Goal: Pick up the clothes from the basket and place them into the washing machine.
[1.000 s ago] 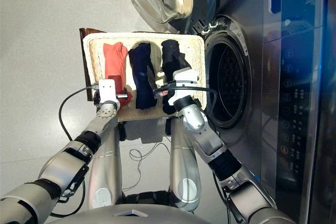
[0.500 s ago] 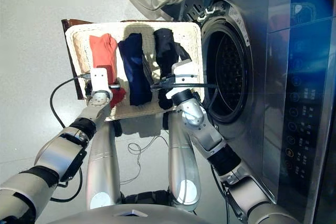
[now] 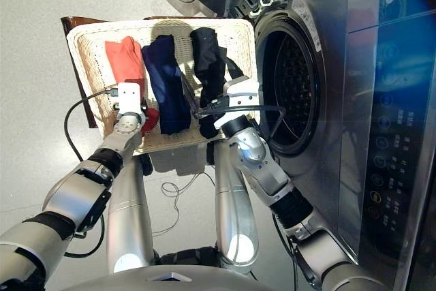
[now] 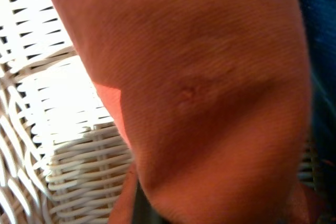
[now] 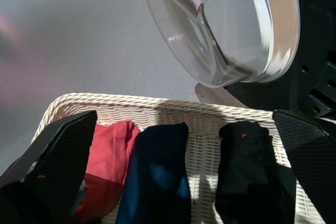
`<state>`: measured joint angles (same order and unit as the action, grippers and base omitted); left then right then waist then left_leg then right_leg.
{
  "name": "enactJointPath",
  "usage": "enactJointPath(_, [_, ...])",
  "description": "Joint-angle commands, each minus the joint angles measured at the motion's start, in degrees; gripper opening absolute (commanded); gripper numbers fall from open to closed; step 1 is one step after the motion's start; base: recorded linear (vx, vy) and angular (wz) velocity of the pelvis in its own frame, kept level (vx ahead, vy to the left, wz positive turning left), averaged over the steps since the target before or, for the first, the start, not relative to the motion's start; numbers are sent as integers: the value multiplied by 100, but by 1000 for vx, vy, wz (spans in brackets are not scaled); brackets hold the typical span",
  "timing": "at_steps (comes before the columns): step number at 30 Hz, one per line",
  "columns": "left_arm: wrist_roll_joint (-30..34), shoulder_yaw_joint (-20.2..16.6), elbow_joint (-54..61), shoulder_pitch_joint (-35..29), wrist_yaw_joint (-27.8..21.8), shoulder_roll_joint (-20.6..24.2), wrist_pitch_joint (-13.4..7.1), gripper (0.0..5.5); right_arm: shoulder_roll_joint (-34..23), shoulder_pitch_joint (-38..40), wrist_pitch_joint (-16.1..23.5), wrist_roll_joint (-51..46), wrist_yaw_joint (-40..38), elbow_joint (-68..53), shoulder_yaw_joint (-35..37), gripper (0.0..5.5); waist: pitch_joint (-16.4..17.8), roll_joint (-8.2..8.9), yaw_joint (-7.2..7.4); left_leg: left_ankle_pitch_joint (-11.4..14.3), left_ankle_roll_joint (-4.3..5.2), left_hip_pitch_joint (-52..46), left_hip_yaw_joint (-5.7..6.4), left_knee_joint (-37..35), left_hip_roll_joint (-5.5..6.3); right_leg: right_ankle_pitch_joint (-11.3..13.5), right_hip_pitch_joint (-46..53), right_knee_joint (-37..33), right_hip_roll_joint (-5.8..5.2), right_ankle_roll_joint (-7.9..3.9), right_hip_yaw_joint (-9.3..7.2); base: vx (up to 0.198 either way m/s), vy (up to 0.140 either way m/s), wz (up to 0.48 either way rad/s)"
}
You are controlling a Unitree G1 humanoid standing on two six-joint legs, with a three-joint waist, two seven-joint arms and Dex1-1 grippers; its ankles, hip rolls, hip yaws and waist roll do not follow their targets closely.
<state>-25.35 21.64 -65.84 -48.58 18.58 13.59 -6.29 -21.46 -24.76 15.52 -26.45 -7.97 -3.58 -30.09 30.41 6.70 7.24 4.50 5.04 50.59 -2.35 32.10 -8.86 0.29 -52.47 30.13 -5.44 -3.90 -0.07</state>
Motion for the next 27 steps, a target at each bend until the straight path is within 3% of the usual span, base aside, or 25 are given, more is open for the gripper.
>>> enactJointPath(1, [-3,-63,-104,103,101,120,-61,0,-152,121,309,-246,66,-669,7,550,-62,-75,-19,73,135,-218,-104,64,31,-465,62,444,-92,-313,215,0,0,0])
enactJointPath(5, [92,67,678,401,289,154,-290,0,-195,24,262,-243,86,-662,-55,550,-62,-117,-80,-47,142,-460,-156,-264,89,-357,306,178,-107,-315,204,0,0,0])
enactJointPath(8, [426,196,1782,920,447,272,-587,0,-258,25,269,-204,43,-599,3,550,-62,-181,-161,-199,147,-766,-194,-660,170,-227,605,-165,-132,-332,188,0,0,0])
enactJointPath(13, [441,-88,3241,1820,549,461,-961,0,-312,9,241,-414,82,-601,91,550,-62,-243,-311,-394,98,-1388,-269,-1309,289,-75,1151,-640,-146,-362,156,37,9,34])
enactJointPath(20, [1739,-357,4841,2566,755,965,-1212,0,-472,-97,219,-875,373,-706,179,550,-62,-297,-460,-521,42,-2096,-322,-1847,424,31,1873,-1170,-235,-427,146,35,1,-22])
enactJointPath(24, [2716,-188,5564,2676,832,1400,-1214,0,-672,-303,176,-1504,661,-989,85,550,-62,-312,-506,-458,44,-2150,-307,-1754,425,-20,1977,-1130,-283,-424,148,0,0,0])
enactJointPath(27, [3086,-18,5883,2689,792,1671,-1298,0,-755,-648,109,-1879,719,-1065,-94,550,-62,-324,-547,-467,61,-2113,-285,-1714,427,-18,1967,-1106,-295,-425,127,0,0,0])
